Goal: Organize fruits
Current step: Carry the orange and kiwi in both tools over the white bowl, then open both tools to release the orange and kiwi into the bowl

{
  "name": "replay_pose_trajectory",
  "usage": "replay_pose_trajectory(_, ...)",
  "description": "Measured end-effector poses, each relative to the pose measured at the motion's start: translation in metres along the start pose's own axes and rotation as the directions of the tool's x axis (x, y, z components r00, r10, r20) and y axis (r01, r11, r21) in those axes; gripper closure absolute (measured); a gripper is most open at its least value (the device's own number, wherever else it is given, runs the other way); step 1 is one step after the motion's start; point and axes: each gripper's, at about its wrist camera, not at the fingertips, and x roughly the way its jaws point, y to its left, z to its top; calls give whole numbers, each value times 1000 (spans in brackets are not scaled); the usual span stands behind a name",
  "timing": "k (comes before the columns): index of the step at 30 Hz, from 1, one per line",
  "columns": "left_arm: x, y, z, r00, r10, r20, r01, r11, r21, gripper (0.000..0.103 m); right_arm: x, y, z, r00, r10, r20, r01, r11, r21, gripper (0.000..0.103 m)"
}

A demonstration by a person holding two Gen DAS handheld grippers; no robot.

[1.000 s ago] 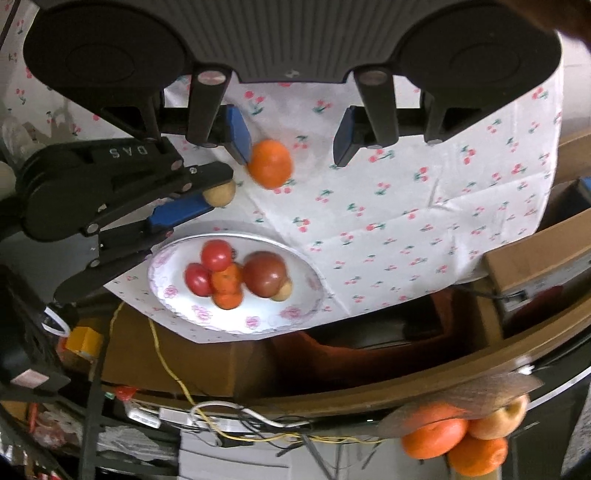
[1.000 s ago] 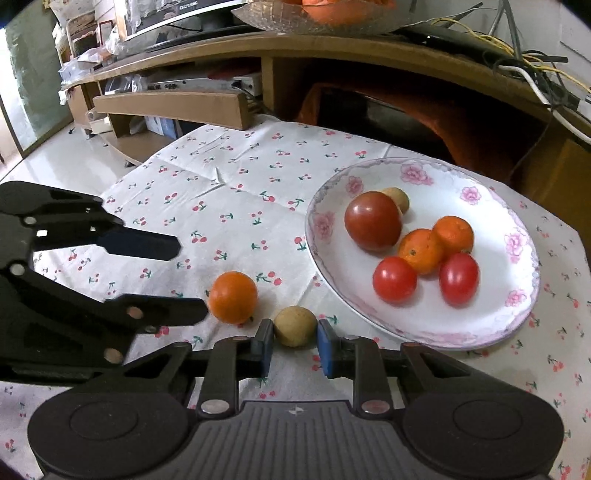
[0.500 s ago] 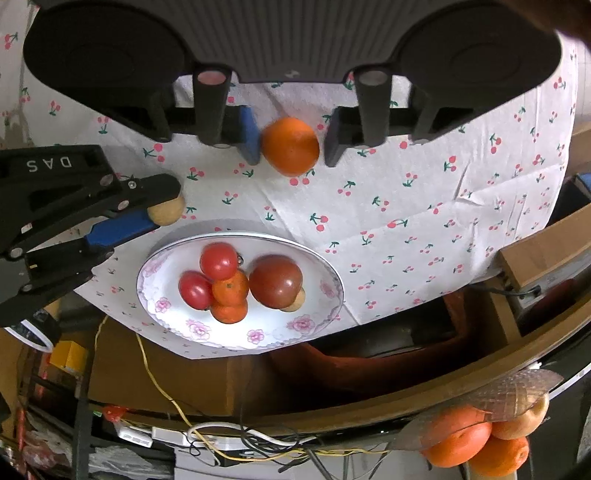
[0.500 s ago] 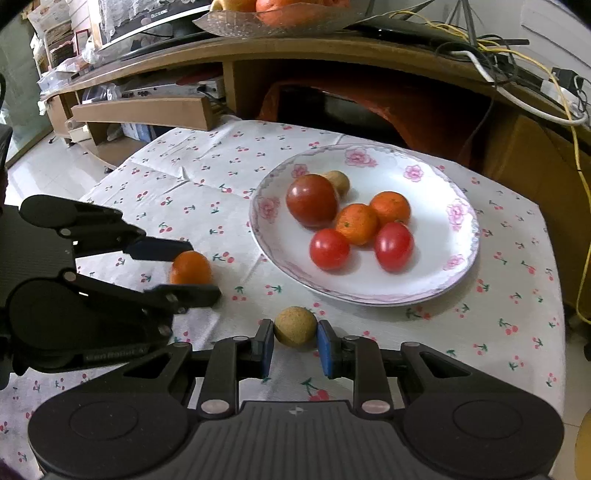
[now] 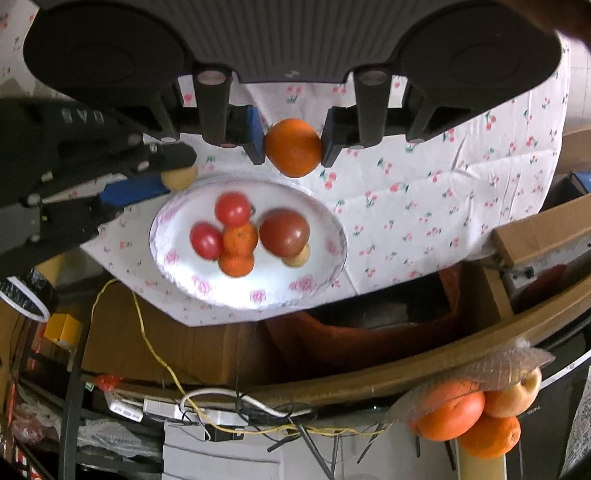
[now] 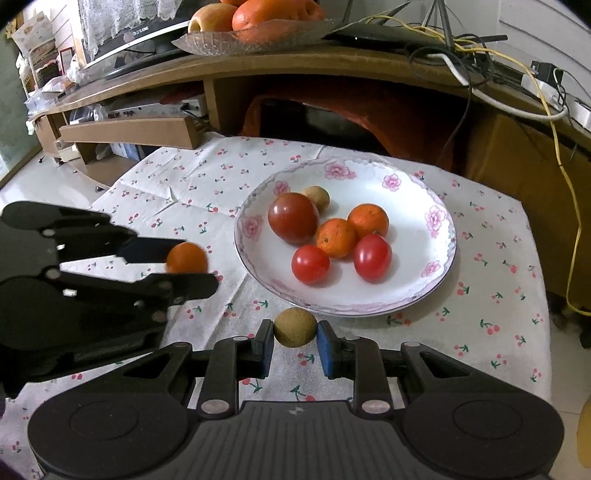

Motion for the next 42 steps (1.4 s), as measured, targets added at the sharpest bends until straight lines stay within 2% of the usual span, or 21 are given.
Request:
replay_pose_trajectory(7, 6, -8, 10, 1000, -10, 2, 10, 1000, 1, 65, -9, -12, 9, 998, -28, 51, 27, 999, 35, 79)
replay_pose_trajectory(16, 19, -16, 24, 1000, -6, 8, 6, 1000, 3, 65, -2, -26, 20, 995, -72, 73, 68, 996, 63, 79)
replay_pose_trajectory(26, 36, -17, 29, 1000, 4, -6, -4, 1000, 9, 65, 15, -35, 19, 995, -96, 38, 93, 993, 66, 79)
replay_pose_trajectory(42, 50, -10, 33, 1000, 26, -10, -26, 1000, -3, 65, 34, -39, 26, 992, -119, 33, 116, 991, 66, 79)
